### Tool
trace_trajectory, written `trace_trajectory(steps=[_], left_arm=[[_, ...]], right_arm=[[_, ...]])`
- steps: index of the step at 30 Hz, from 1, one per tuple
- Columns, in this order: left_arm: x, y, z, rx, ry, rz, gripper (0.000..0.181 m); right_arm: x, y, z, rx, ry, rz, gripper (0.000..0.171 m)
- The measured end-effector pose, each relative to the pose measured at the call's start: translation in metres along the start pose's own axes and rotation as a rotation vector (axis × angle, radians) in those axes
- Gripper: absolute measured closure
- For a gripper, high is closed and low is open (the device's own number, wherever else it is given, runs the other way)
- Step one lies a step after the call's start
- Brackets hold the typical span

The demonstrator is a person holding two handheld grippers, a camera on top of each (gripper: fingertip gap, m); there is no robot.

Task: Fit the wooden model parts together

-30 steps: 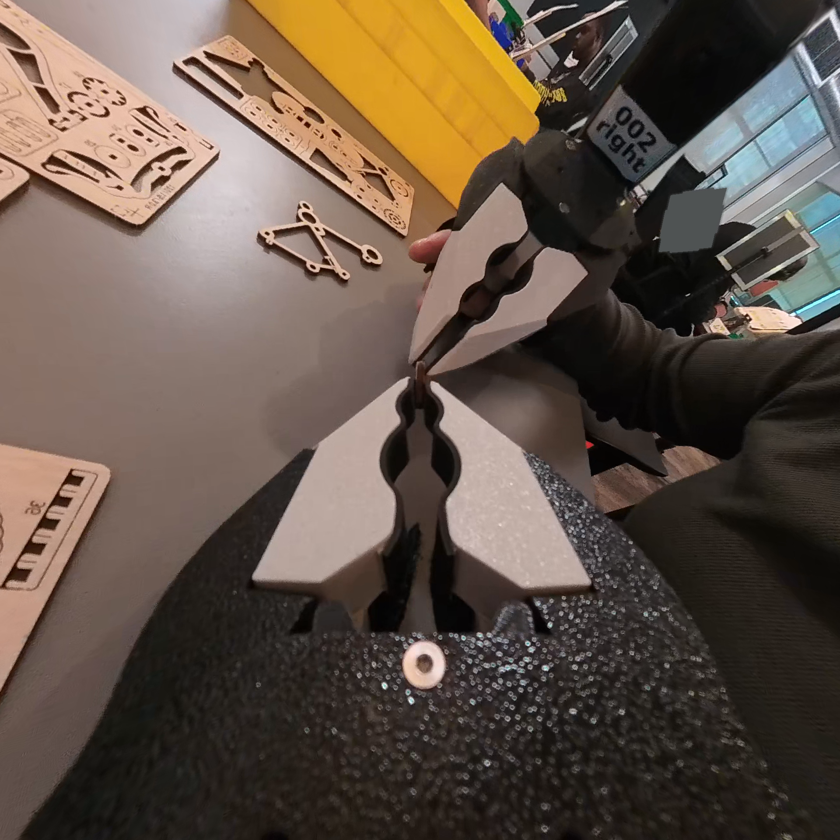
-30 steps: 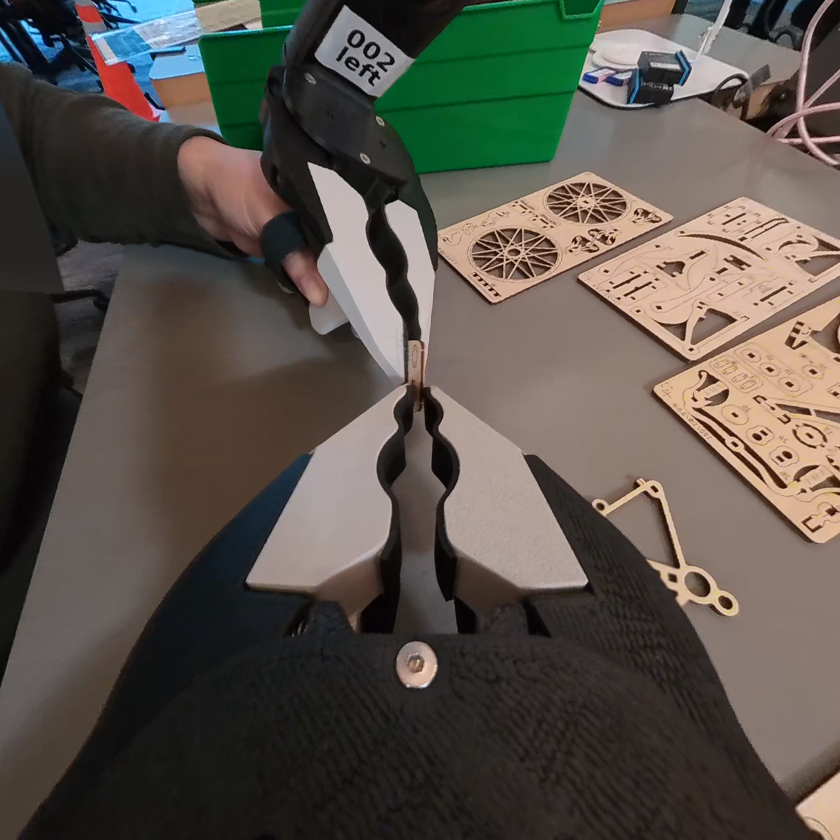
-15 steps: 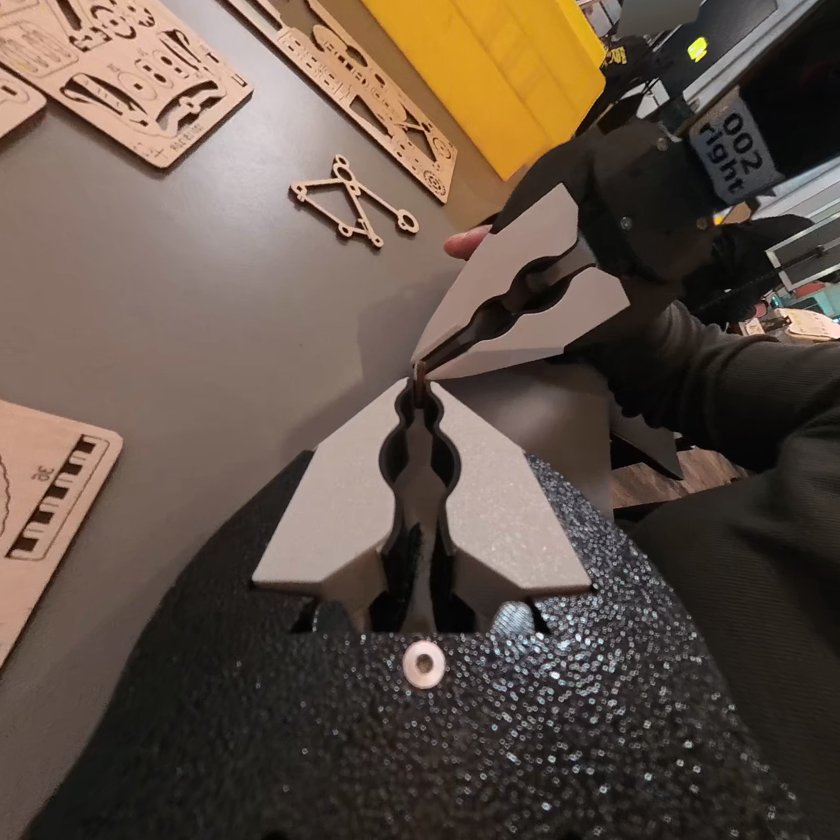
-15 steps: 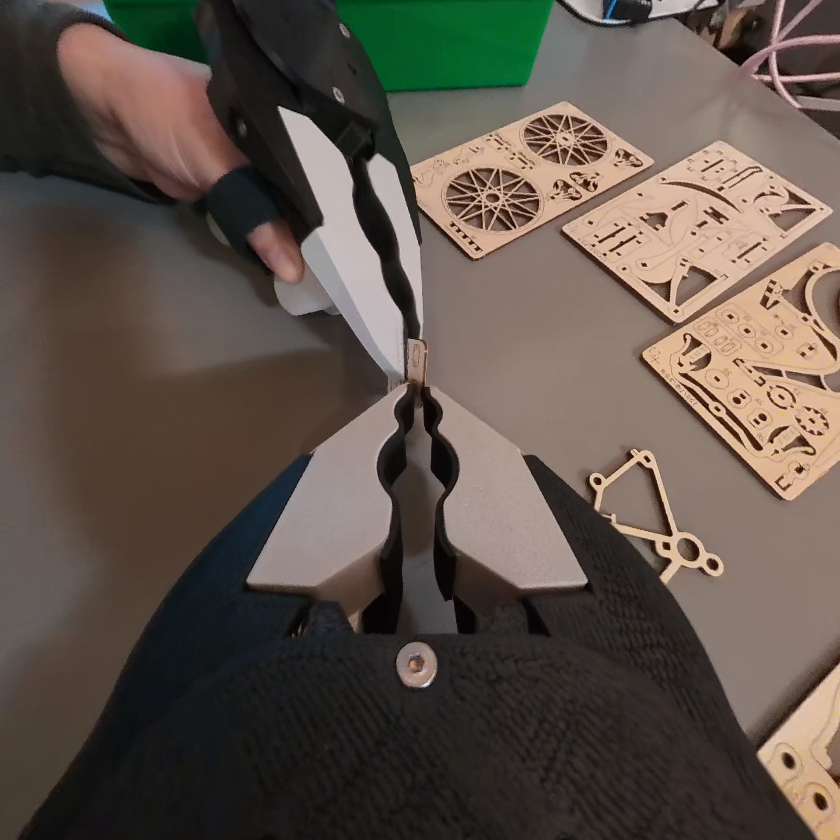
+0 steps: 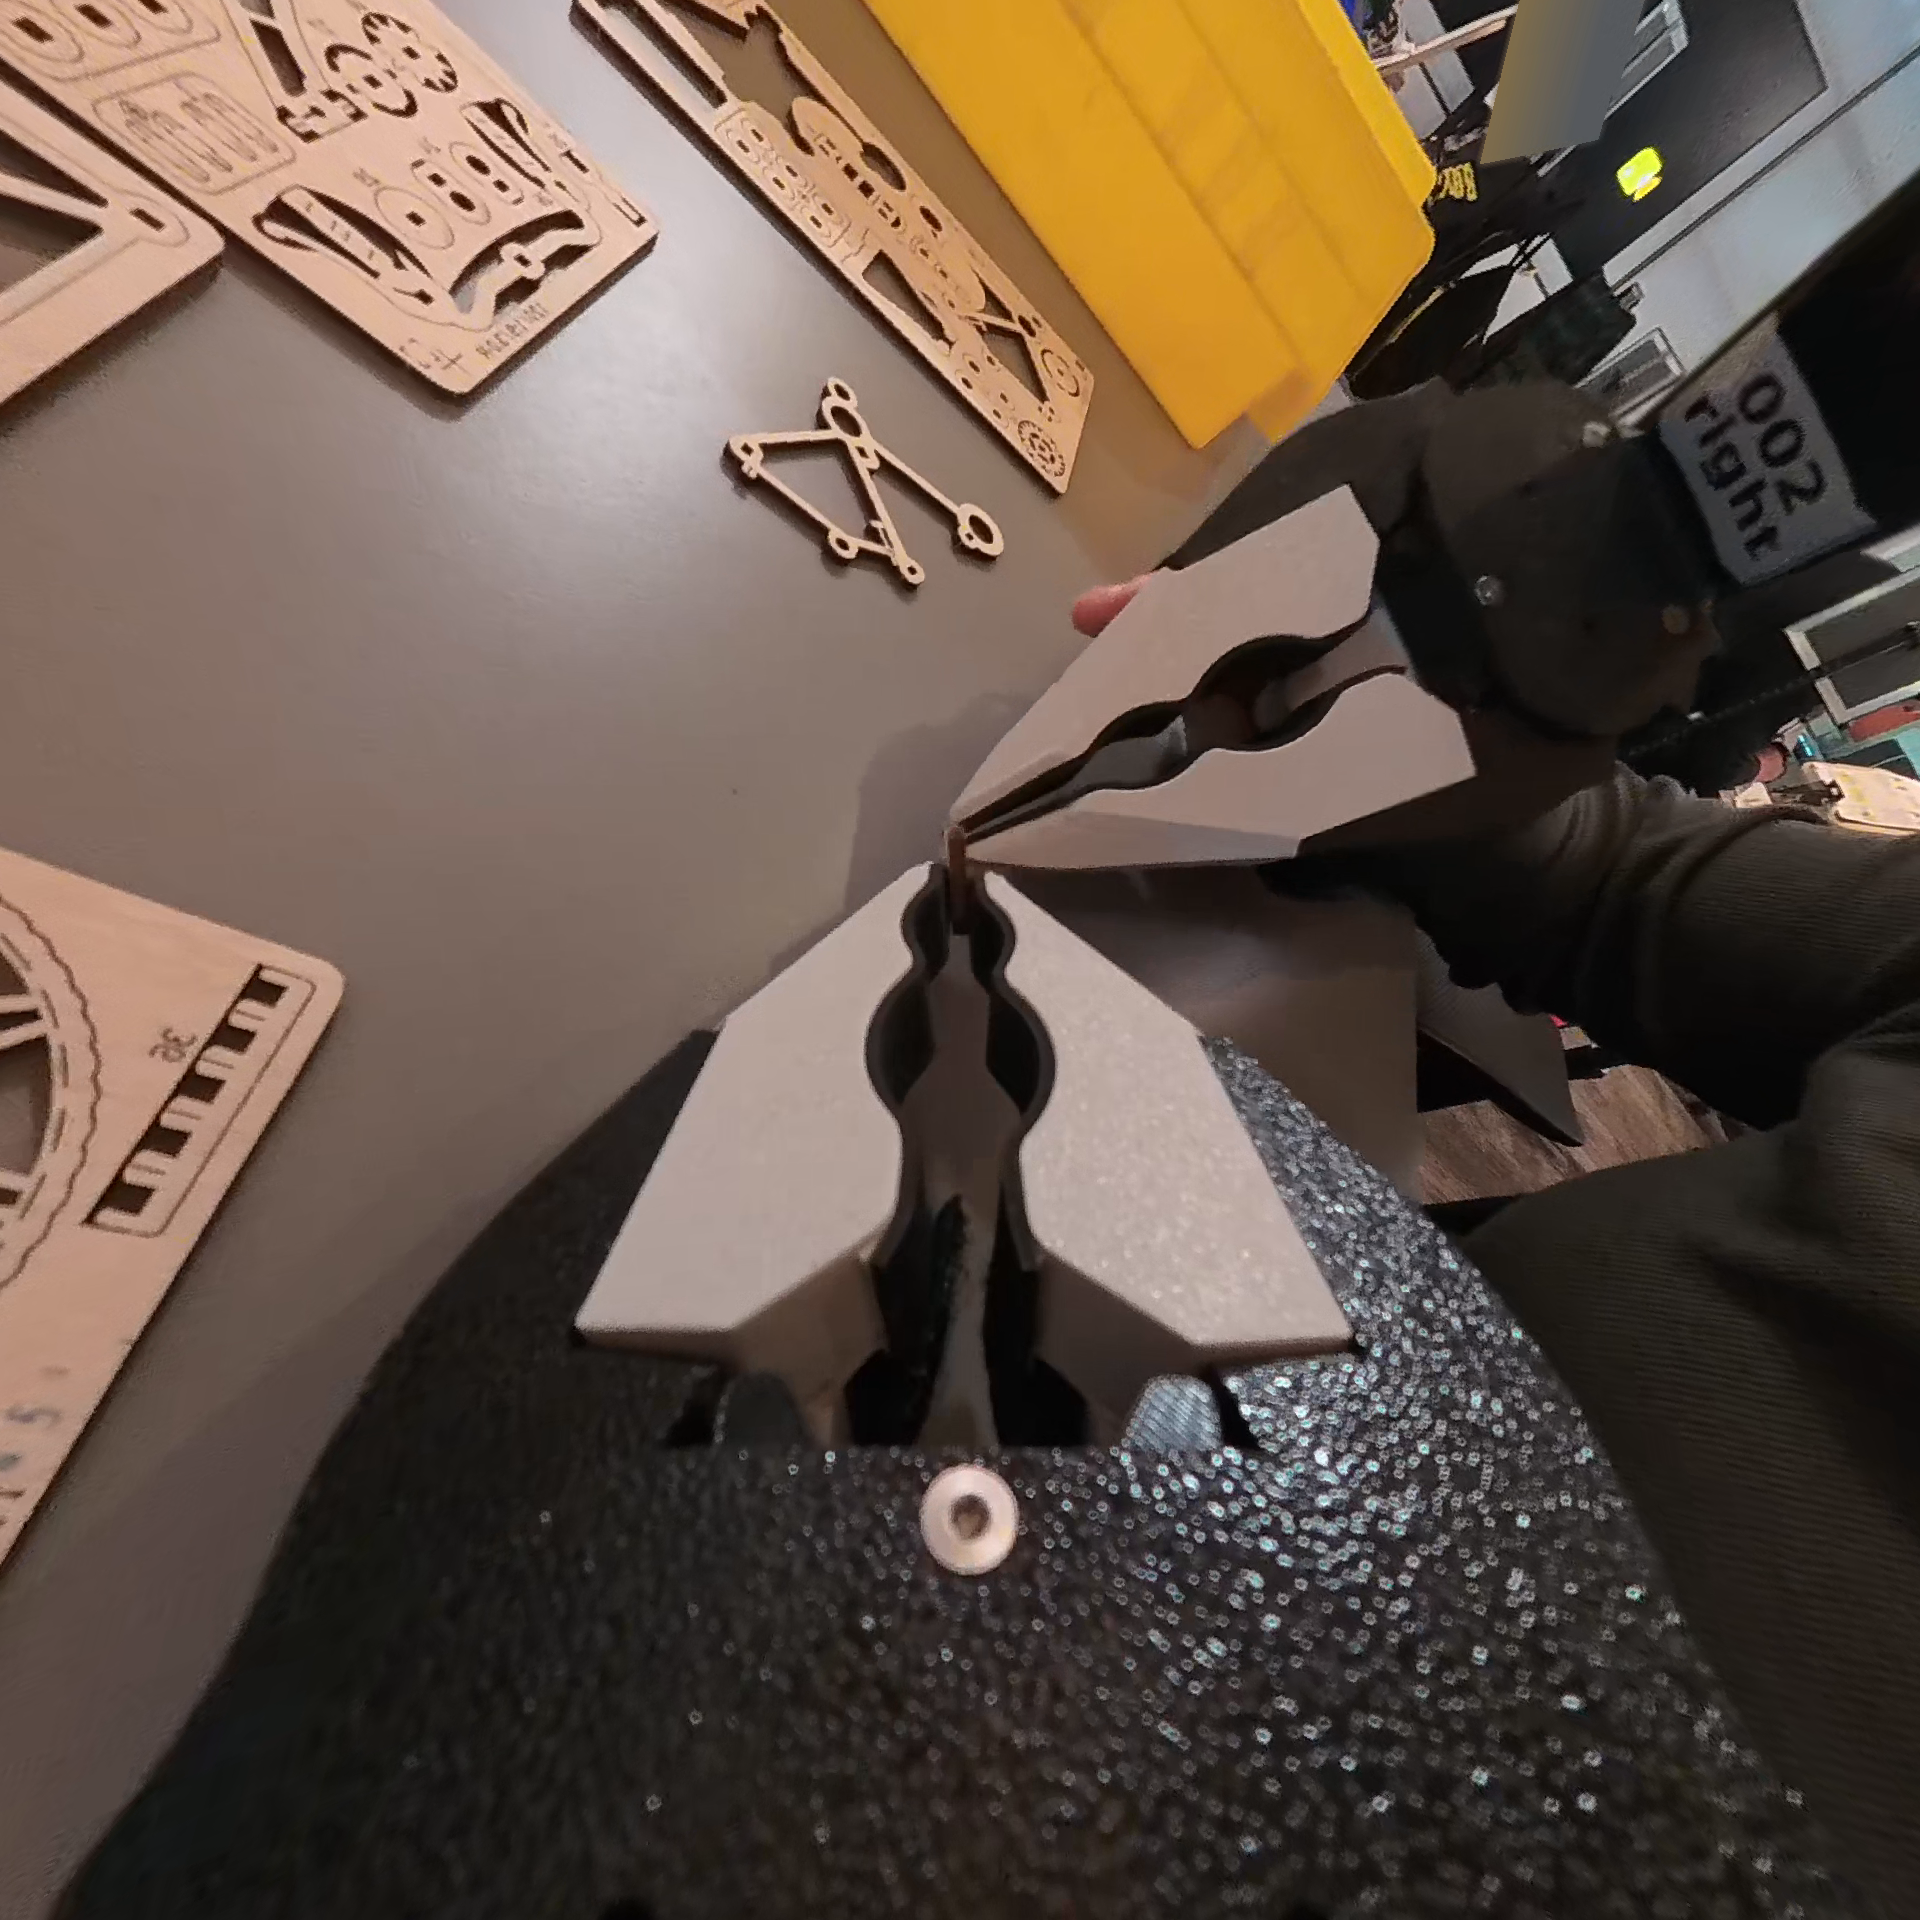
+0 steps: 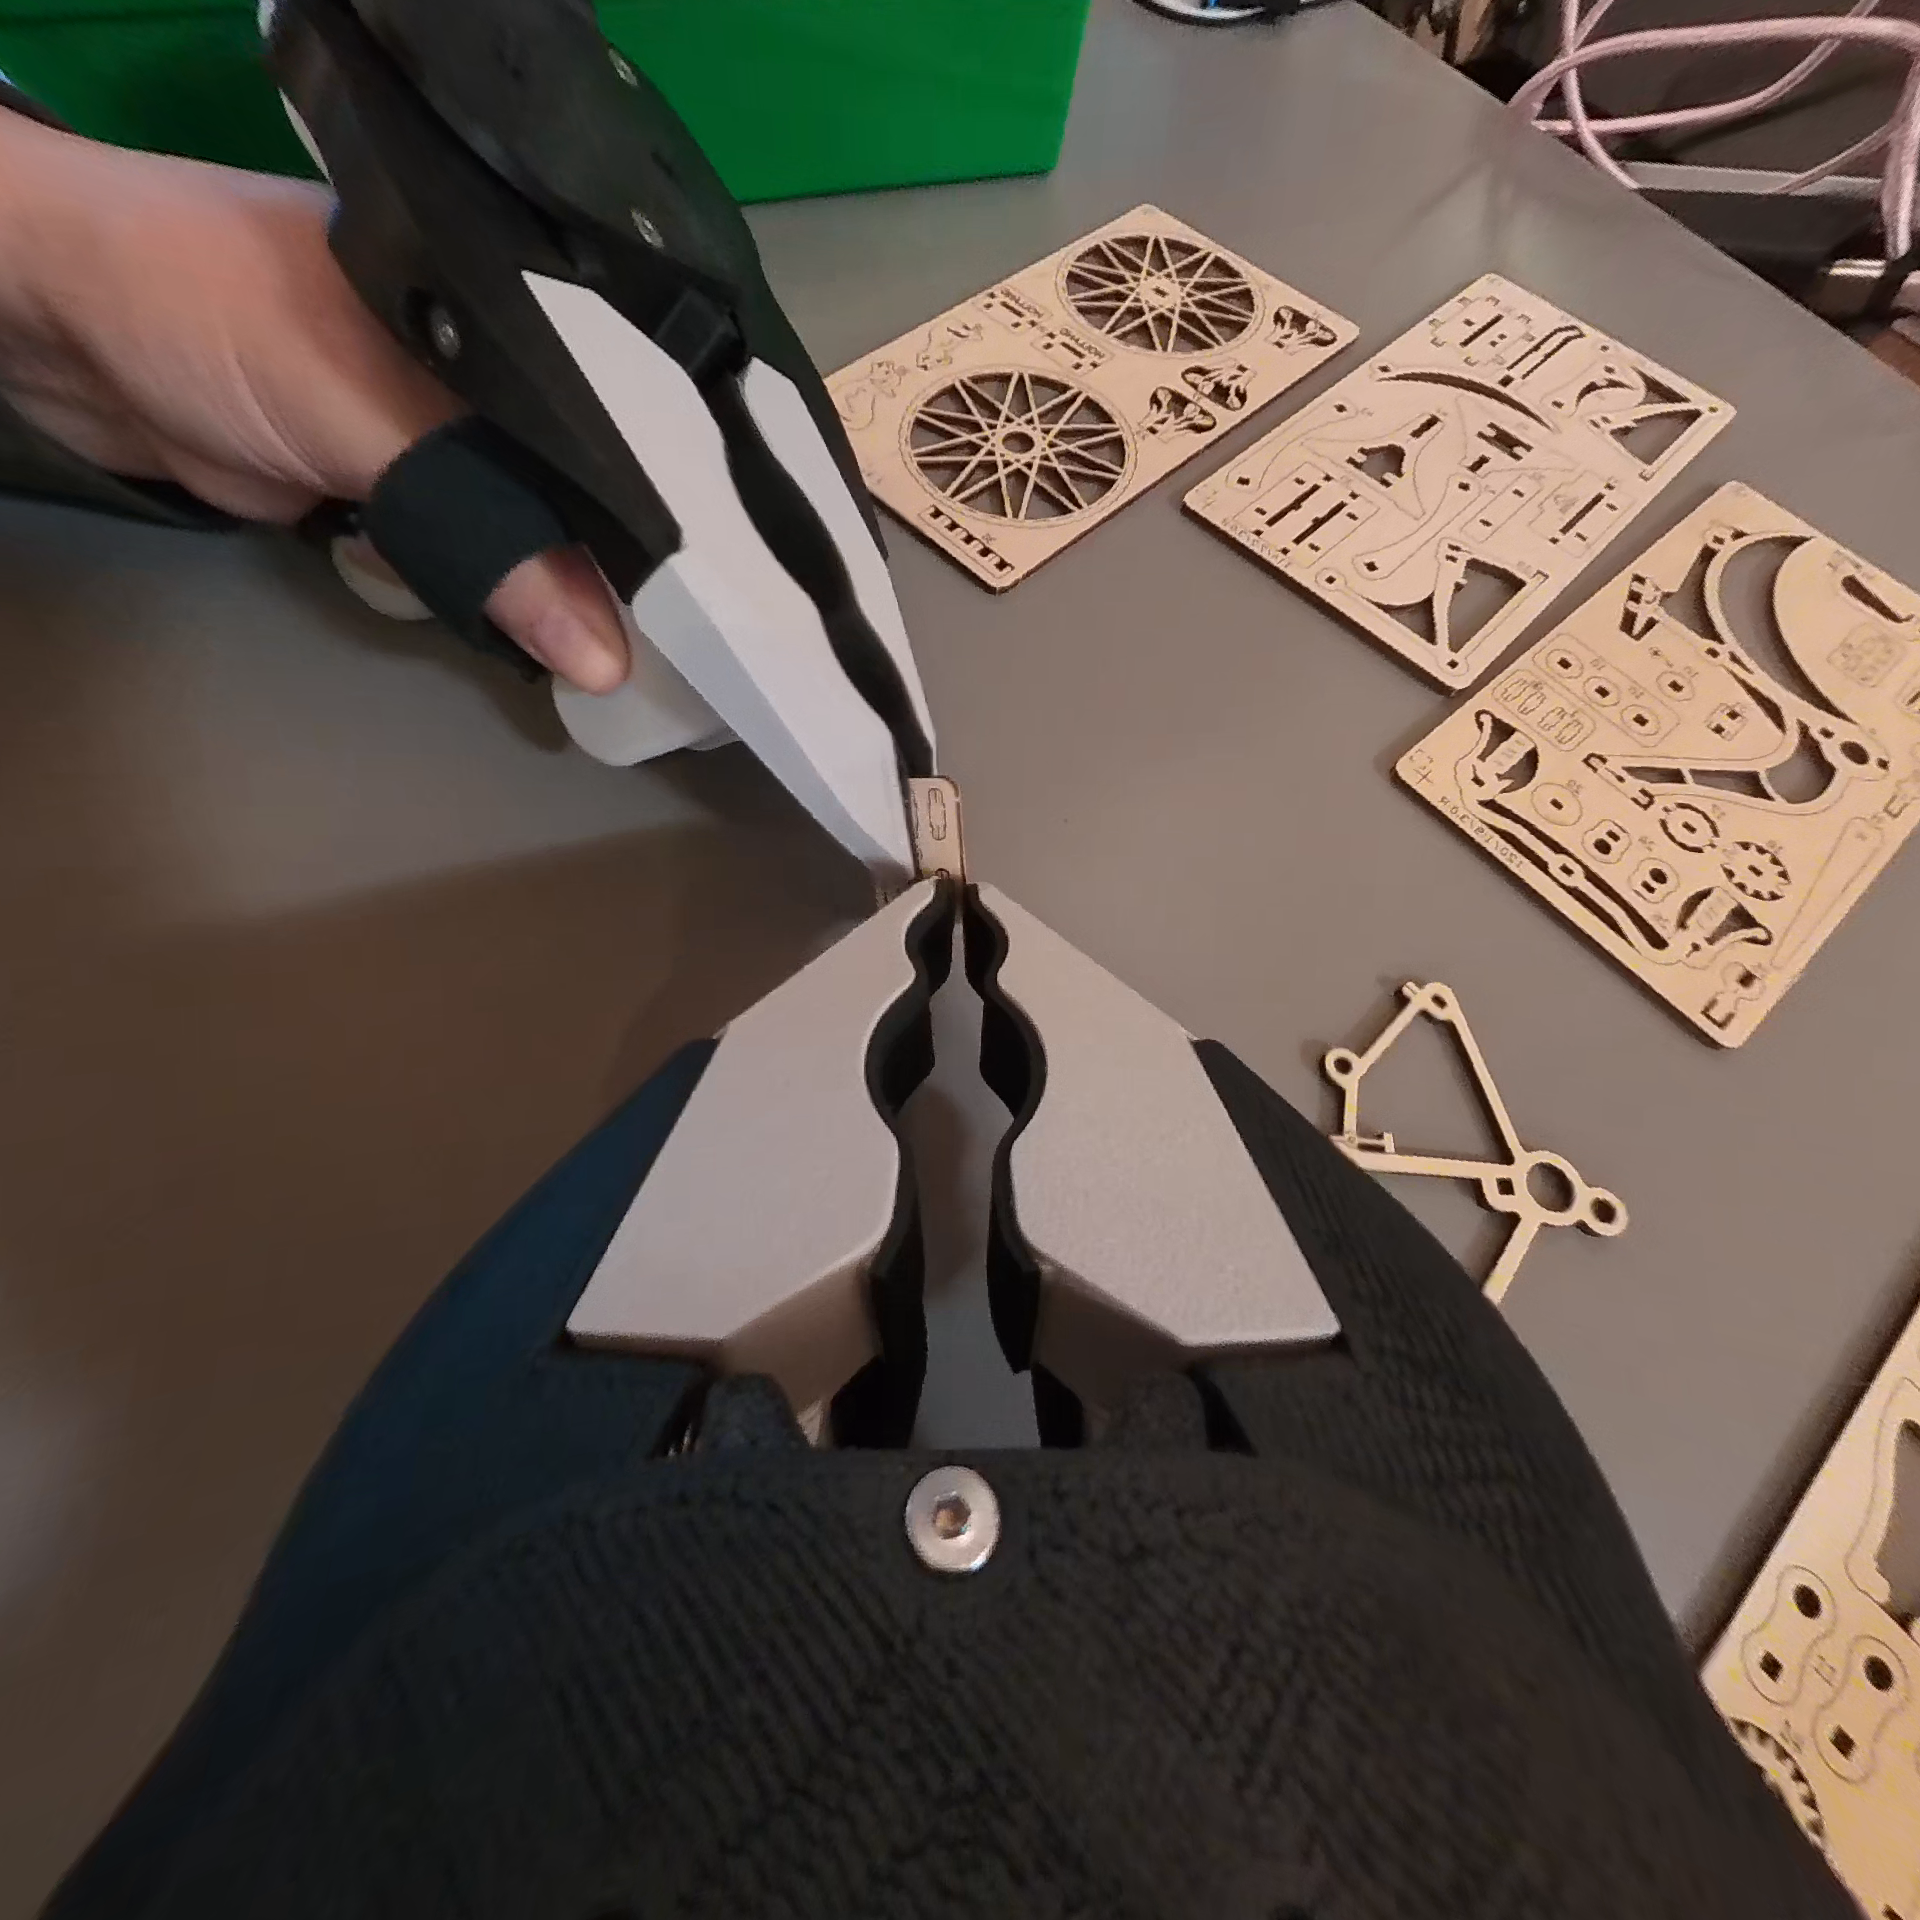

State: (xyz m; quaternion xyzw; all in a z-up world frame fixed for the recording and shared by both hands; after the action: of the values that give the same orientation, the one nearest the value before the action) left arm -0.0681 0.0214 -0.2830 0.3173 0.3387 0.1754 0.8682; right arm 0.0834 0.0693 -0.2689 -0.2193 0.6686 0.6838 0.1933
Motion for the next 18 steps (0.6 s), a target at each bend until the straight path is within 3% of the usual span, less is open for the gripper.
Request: trace_trajectory(steps=[11, 15, 18], left_arm=[[-0.009, 0.004, -0.004, -0.042, -0.028, 0.118, 0.180], [-0.007, 0.003, -0.004, -0.039, -0.017, 0.098, 0.180], [-0.007, 0.003, -0.005, -0.051, -0.010, 0.096, 0.180]], right_arm=[[-0.009, 0.000, 0.004, -0.173, 0.071, 0.080, 0.167], [-0.001, 0.000, -0.009, -0.329, 0.020, 0.053, 0.145], [0.002, -0.001, -0.014, -0.366, -0.007, 0.031, 0.141]])
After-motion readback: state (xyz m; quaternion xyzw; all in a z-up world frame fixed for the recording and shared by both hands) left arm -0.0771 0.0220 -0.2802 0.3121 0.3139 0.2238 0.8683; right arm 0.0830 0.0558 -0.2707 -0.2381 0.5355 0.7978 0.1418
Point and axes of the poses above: each gripper's, where its closed fingertips meet, x out along the fingers, y out of its top, z = x × y across the jaws, the point moved 10 cm from there along -x, back along the fingers, and after that the axes turned 5 degrees about y, right-handed, at the moved point
